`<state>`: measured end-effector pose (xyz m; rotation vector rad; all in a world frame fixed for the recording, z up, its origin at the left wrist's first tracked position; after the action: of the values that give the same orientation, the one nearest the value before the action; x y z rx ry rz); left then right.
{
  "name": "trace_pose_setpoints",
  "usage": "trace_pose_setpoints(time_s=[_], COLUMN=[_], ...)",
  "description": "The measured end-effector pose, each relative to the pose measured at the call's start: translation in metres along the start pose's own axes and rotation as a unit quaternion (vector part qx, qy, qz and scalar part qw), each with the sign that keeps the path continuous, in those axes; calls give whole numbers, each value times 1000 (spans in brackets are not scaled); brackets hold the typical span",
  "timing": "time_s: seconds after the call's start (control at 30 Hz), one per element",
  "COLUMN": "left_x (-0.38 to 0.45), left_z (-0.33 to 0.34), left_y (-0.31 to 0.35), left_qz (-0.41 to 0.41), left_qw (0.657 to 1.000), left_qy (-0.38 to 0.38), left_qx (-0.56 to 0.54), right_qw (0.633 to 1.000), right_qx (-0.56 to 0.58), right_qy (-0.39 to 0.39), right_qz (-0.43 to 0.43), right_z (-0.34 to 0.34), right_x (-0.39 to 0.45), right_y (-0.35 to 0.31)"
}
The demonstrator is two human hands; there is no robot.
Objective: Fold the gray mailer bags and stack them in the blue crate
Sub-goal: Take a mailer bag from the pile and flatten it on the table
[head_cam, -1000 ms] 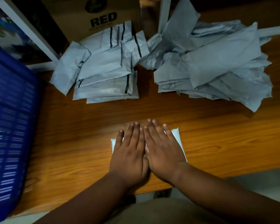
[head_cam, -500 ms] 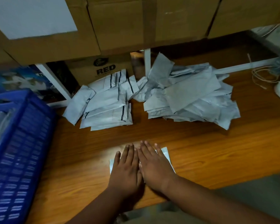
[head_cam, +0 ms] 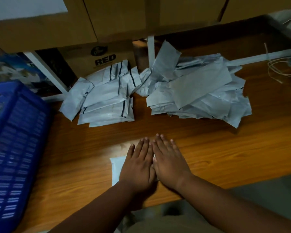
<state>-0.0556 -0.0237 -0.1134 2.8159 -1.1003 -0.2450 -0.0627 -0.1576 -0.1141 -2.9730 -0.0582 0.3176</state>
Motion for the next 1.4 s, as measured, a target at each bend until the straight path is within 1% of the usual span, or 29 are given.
trace_pose_setpoints(time_s=[0.4,0.57,0.73,0.87,0.97,1.03,1.13,1.23,1.4], left_x=[6,6,2,-2,-12,-24,-41,-50,-53], left_z=[0,-2,-3,-6,-15,-23,-22,-9,1], left_y=[-1,-1,-2,-8,-26,-43,-59,-54,-51], left_qz=[3,-25,-50,-38,-21,-46,-80,-69,-59], left_qw=[1000,999,998,998,998,998,996,998,998], left_qy=[-27,-45,-36,-45,-55,-35,-21,-15,6], left_qx=[-12,3,0,-11,4,21,23,2,-1], right_qw=[1000,1000,1000,1000,1000,1000,999,997,997], right_qx=[-13,-8,-15,-14,-16,-16,-23,-48,-51], right_qy=[5,4,9,1,-4,-15,6,-8,-14], right_qz=[-6,-6,-4,1,4,-1,-24,-62,-47], right_z=[5,4,-1,-3,-8,-16,-26,-12,0], right_x=[3,2,-1,0,1,0,-1,-2,-1], right_y=[3,2,0,0,1,-1,-12,-23,-20])
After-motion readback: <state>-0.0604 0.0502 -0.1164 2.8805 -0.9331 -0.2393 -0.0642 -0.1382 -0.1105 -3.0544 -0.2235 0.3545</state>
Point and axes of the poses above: each hand's wrist, its own x-axis towards the middle knuckle, its own z-axis out of the palm, y = z × x, the point moved 5 cm from there along x, towards the middle knuckle, and after that the axes turned 8 degrees about z, right-handed, at the moved point
